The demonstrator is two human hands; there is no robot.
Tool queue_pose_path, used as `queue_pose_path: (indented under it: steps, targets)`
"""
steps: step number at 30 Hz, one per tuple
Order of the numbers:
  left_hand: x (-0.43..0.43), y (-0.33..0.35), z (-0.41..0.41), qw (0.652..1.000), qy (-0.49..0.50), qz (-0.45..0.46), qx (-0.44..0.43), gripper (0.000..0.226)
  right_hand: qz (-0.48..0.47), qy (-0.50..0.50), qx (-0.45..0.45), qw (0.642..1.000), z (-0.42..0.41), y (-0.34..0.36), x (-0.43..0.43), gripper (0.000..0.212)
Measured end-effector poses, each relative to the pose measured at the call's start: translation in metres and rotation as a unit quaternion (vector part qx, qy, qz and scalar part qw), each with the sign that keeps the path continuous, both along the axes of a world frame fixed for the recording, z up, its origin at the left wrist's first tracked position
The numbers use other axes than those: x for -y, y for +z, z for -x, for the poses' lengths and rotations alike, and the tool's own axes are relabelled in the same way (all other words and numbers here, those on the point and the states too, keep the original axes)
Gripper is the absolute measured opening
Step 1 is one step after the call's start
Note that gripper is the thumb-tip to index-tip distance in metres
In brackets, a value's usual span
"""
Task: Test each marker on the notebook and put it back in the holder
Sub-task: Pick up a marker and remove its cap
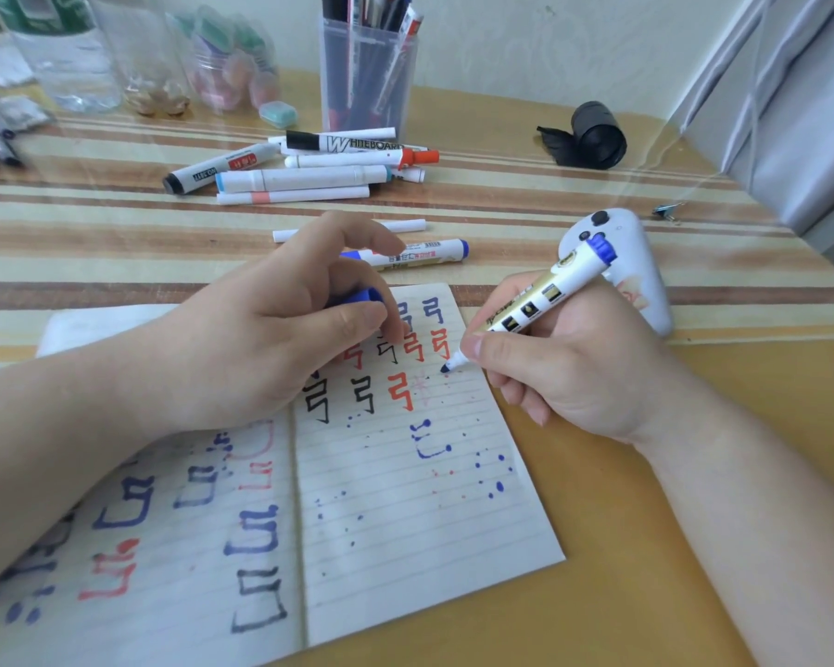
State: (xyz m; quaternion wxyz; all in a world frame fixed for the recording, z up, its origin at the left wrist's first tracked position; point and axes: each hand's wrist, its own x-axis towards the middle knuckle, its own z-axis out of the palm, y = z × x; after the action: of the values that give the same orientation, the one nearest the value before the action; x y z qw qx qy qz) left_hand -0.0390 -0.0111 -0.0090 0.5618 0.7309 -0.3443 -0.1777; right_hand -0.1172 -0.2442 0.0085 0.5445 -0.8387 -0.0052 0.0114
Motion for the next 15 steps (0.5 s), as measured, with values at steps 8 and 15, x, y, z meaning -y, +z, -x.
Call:
queue_pose_path:
  steps: [8, 15]
  targets:
    - [-0.0005, -0.0021, -0.0017, 1.000, 0.003, -0.002, 0.007, 0.037, 0.034, -0.028, 0.013, 0.999, -0.0019, 0.0010, -0.0007, 0.016]
    - [-0.0009, -0.0014, -0.0017, 1.000, -0.003, -0.003, 0.020, 0.042, 0.061, -0.050, 0.008, 0.997, -0.0037, -0.0008, -0.0003, 0.017]
